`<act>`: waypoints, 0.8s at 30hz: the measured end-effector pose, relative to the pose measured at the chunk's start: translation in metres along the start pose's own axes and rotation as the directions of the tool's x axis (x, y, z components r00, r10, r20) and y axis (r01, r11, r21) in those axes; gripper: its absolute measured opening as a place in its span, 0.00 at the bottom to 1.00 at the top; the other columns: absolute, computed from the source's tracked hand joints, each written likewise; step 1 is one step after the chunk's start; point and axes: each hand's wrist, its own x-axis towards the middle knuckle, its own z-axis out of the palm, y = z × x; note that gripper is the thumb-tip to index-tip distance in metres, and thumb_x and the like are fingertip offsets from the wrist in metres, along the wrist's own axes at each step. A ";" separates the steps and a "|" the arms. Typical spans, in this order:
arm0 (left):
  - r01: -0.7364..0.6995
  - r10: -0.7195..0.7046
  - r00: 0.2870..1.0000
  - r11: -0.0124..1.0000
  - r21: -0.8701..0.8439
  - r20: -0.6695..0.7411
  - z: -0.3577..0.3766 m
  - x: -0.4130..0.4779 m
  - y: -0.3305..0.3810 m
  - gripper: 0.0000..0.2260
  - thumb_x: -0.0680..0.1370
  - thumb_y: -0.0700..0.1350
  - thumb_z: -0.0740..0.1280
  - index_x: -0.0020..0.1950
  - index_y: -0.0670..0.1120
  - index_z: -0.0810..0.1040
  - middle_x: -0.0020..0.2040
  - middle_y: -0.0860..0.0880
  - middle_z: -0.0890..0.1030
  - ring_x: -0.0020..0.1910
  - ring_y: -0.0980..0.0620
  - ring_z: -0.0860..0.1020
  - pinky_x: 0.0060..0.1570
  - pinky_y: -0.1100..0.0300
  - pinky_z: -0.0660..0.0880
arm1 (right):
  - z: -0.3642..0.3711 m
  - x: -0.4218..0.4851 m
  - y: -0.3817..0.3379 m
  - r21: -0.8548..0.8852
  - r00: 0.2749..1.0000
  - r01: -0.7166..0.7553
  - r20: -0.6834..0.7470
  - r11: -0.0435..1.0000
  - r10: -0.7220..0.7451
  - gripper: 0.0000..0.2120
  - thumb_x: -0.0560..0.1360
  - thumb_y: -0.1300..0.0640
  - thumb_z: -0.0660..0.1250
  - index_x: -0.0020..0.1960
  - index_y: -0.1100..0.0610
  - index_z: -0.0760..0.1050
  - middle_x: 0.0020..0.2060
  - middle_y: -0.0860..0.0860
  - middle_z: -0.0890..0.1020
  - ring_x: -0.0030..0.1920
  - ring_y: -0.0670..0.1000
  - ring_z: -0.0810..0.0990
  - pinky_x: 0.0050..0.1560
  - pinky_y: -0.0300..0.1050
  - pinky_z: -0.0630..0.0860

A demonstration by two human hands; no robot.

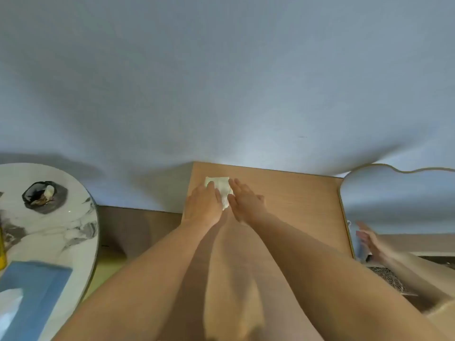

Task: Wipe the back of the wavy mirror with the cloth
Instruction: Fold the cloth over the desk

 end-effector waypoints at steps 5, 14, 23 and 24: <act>0.211 -0.199 0.976 0.961 -0.178 0.085 0.017 0.056 -0.009 0.17 0.86 0.44 0.59 0.74 0.40 0.73 0.67 0.36 0.78 0.64 0.36 0.79 0.63 0.45 0.76 | 0.022 0.044 0.006 -0.074 0.990 0.071 0.123 0.995 -0.062 0.26 0.87 0.52 0.48 0.84 0.52 0.53 0.85 0.49 0.53 0.84 0.50 0.53 0.77 0.58 0.57; 0.451 -0.405 0.892 0.765 -0.460 0.201 0.025 0.082 0.004 0.11 0.83 0.36 0.62 0.63 0.38 0.80 0.59 0.39 0.84 0.59 0.37 0.82 0.55 0.46 0.82 | 0.024 0.054 0.012 0.345 0.999 -0.035 0.051 0.938 0.019 0.22 0.86 0.60 0.55 0.80 0.58 0.67 0.81 0.55 0.67 0.79 0.57 0.66 0.78 0.52 0.63; 0.454 -0.132 0.891 0.277 -0.847 0.434 -0.015 0.018 0.059 0.08 0.81 0.37 0.73 0.60 0.40 0.81 0.57 0.39 0.87 0.52 0.41 0.88 0.47 0.49 0.85 | -0.047 -0.020 0.045 0.956 0.989 -0.115 0.086 0.271 0.116 0.16 0.76 0.48 0.77 0.60 0.54 0.84 0.56 0.54 0.89 0.56 0.54 0.88 0.52 0.47 0.85; 0.456 -0.085 0.889 0.249 -0.854 0.450 -0.018 0.009 0.073 0.10 0.81 0.37 0.73 0.61 0.39 0.81 0.57 0.38 0.87 0.52 0.41 0.88 0.47 0.49 0.85 | -0.057 -0.034 0.054 0.970 0.990 -0.118 0.099 0.213 0.102 0.19 0.75 0.48 0.78 0.61 0.57 0.84 0.57 0.58 0.88 0.58 0.58 0.87 0.55 0.53 0.85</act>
